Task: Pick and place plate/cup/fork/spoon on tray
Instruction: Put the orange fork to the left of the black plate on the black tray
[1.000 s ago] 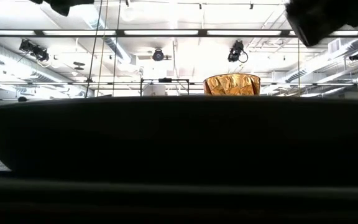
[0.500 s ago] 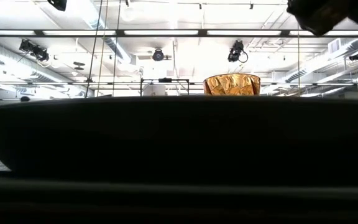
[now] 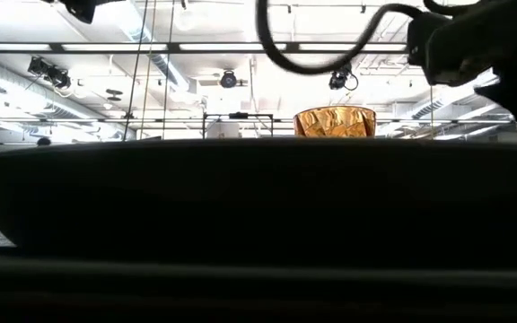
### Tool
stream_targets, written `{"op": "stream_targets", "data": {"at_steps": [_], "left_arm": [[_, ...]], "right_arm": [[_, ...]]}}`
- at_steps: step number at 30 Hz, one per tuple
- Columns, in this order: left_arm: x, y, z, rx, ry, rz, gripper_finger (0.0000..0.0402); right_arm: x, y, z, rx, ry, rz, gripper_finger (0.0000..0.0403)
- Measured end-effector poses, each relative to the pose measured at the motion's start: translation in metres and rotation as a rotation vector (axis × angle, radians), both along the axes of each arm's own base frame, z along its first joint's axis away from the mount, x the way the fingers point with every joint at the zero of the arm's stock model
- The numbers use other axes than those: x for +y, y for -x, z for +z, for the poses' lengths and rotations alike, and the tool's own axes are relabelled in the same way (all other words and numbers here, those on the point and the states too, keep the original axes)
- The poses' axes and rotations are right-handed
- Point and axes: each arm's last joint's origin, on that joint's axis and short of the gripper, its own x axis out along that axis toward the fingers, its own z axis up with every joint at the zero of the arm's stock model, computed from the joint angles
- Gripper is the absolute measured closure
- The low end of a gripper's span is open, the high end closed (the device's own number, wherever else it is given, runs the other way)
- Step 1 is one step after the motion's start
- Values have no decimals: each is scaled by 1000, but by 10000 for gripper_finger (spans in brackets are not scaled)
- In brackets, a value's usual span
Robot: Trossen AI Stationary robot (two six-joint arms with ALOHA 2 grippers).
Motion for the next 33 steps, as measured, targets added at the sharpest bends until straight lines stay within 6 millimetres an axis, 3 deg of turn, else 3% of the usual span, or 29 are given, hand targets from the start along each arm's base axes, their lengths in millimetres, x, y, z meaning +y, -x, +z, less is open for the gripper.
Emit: {"op": "stream_targets", "data": {"at_steps": [5,14,24,33], "left_arm": [[1,1,-4,31,15,20,347],[1,1,-4,33,16,24,347],[1,1,-4,29,40,29,347],[1,1,-5,33,38,29,347]], "right_arm": [[0,3,-1,9,27,2,269],[7,21,-16,12,68,-39,270],[12,18,-17,-57,40,-126,269],[17,18,-17,-133,74,-101,270]]}}
